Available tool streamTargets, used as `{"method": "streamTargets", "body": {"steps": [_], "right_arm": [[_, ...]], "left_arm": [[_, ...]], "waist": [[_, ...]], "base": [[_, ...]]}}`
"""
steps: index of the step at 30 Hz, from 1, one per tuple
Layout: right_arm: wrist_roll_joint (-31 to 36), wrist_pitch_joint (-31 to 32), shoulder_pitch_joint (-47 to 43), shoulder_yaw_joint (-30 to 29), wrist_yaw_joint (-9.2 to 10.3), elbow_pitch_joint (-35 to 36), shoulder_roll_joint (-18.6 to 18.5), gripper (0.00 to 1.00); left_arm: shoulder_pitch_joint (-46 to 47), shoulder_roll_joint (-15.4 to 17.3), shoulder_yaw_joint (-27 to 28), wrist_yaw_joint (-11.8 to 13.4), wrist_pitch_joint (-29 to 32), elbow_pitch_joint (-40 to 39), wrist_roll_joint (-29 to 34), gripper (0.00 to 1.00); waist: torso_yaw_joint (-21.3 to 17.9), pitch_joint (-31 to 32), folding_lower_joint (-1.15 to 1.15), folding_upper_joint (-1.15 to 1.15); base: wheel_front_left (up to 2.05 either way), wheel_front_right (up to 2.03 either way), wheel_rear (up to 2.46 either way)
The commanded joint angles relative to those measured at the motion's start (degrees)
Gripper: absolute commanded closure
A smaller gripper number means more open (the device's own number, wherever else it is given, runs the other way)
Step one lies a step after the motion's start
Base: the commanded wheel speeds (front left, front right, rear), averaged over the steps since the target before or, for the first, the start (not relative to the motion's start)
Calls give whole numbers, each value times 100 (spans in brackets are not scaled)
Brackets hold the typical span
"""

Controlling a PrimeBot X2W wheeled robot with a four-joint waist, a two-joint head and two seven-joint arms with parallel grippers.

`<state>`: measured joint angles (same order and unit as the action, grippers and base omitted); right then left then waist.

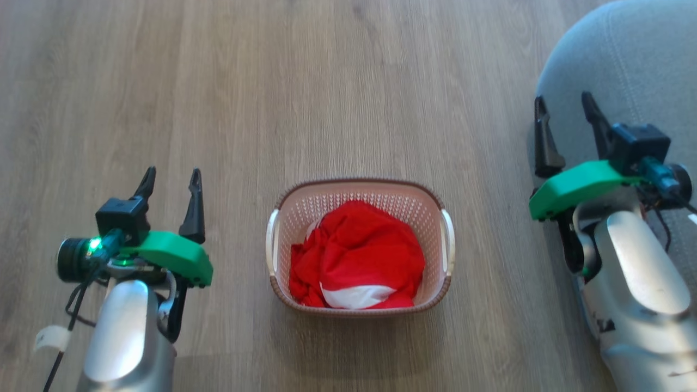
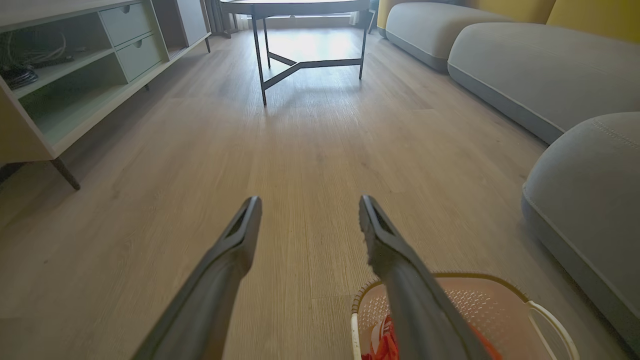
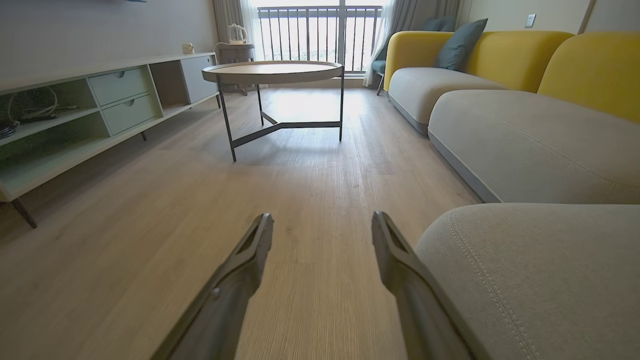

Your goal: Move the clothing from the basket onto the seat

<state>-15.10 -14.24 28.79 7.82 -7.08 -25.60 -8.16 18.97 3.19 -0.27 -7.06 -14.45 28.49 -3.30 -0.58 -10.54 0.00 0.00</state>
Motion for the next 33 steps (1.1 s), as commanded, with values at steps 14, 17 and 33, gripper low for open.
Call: {"method": "streamTargets", "body": {"steps": [14, 17, 33], "right_arm": [[190, -75, 721, -49, -41, 803, 131, 0], [219, -75, 850, -50, -41, 945, 149, 0], [345, -75, 1655, 38, -41, 1412, 197, 0]], "left_arm": [[666, -3, -285, -33, -55, -163, -120, 0], [780, -12, -439, -37, -55, -161, -133, 0], [1633, 6, -1689, -42, -55, -118, -340, 0]], "waist": [[-193, -1319, 0, 0], [-241, -1612, 0, 0], [-474, -3080, 0, 0]], "base": [[0, 0, 0], [0, 0, 0], [0, 0, 0]]}}
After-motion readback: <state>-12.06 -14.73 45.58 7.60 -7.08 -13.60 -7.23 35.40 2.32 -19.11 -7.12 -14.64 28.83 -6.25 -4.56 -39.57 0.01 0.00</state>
